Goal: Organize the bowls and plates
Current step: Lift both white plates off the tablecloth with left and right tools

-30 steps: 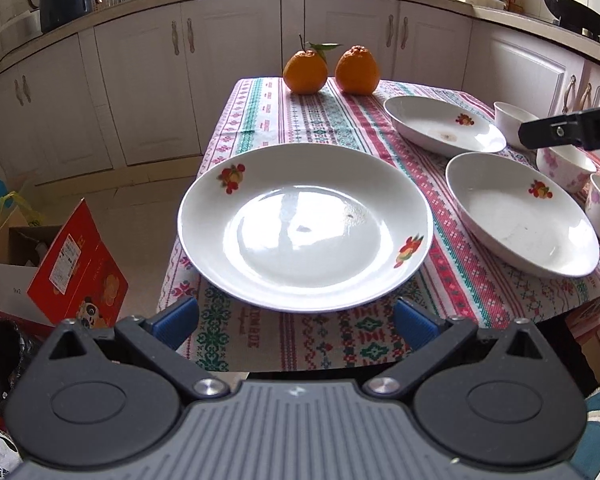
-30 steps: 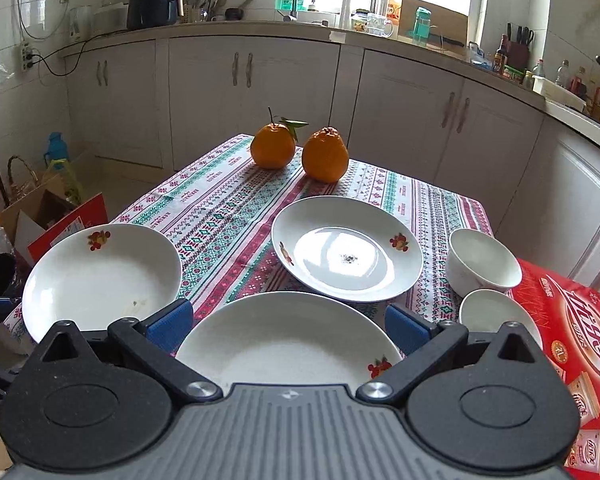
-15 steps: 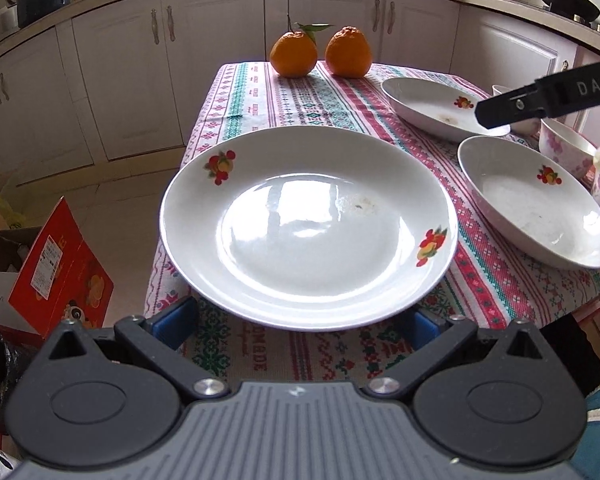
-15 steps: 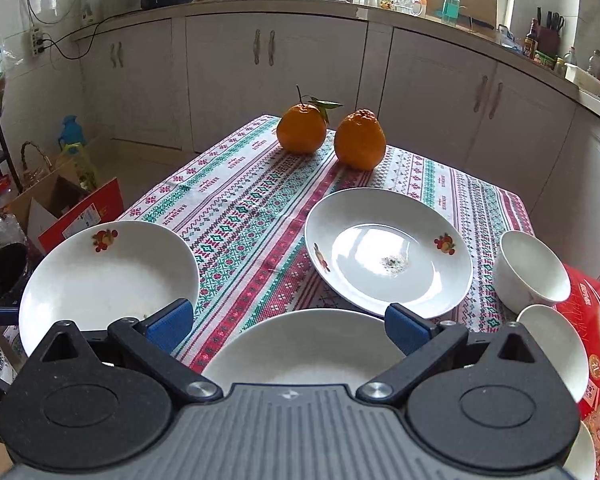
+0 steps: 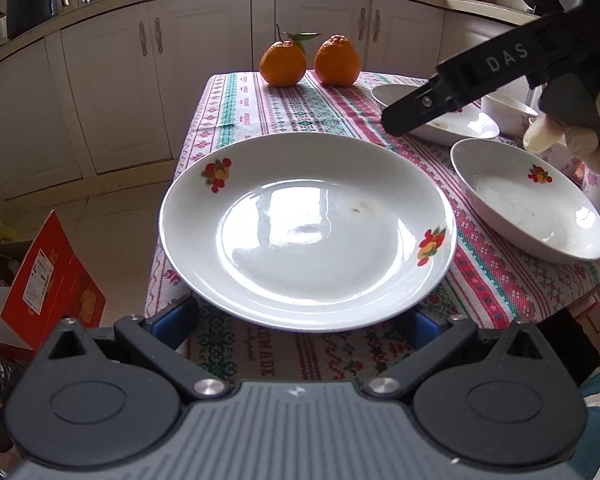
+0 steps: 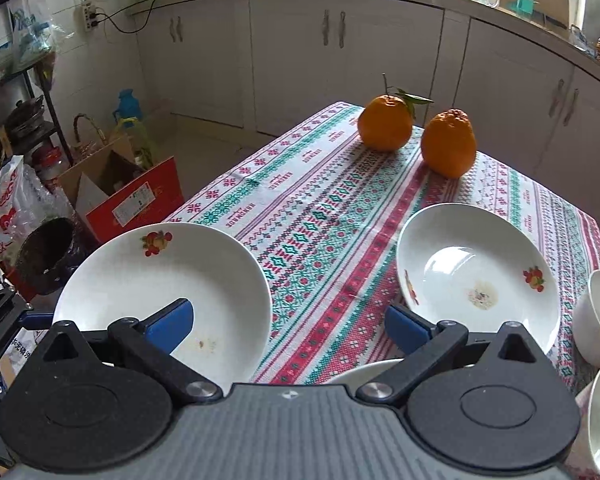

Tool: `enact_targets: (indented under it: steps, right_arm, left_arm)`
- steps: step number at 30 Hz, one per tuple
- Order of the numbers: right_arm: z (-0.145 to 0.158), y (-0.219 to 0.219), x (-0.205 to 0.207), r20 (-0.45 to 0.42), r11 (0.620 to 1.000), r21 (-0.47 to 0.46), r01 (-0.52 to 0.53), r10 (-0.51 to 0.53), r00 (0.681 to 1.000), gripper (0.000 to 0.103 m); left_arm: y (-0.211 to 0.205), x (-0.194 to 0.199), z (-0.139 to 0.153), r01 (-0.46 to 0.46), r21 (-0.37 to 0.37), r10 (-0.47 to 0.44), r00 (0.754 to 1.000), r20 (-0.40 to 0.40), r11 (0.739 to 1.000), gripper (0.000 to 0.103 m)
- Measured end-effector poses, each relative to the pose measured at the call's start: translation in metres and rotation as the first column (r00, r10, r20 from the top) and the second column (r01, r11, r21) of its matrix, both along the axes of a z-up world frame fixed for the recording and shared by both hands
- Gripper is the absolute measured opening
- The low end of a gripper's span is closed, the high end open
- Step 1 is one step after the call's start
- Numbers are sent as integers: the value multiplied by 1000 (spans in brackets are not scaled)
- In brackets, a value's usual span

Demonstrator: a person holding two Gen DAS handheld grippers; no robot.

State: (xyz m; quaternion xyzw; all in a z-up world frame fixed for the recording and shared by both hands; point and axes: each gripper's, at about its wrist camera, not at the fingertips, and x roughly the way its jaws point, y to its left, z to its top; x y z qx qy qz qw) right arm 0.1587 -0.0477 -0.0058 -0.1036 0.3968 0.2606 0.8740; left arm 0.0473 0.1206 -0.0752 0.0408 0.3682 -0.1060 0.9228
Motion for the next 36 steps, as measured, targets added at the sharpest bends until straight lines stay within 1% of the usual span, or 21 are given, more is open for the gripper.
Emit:
enact_targets:
  steps: [3,7,12,17,19,23,30,34,36]
  right_arm:
    - [-4,9,5,-11,999,-7,-36,36,999,103]
    - [-9,18,14,-51,996,6,-89,89,995,103]
    - [-16,27,26,-101,983,48,-179,183,978,103]
    - [-24,37,37,-150,968,59,-244,250,957,103]
    - [-27,40,40,-154,965,61,-257,263,952,103]
    - [-33,44,50,-186,955,91,-284,296,937,103]
    - [-39,49,63,-214,940,135,-313,336,917,103]
    - [-44,51,71,-236,934,156,-320,350,907,98]
    - [-46,51,74,-249,933,163,-322,354,901,93]
  left_arm:
    - [2,-2,-1,15,-5,-15,1000,15,1000,103]
    - [2,-4,-1,19,0,-19,1000,20,1000,103]
    - [3,-8,-2,19,-5,-19,999,44,1000,103]
    - [4,-10,-1,34,-7,-34,998,49,999,103]
    - [5,-10,-1,40,-8,-39,998,48,999,103]
    - [8,-7,1,60,-12,-60,997,39,998,102]
    - [14,-5,2,102,-18,-102,994,41,995,102]
    - [15,-3,3,132,-18,-132,990,45,991,102]
    - [16,-2,2,138,-23,-137,990,40,990,102]
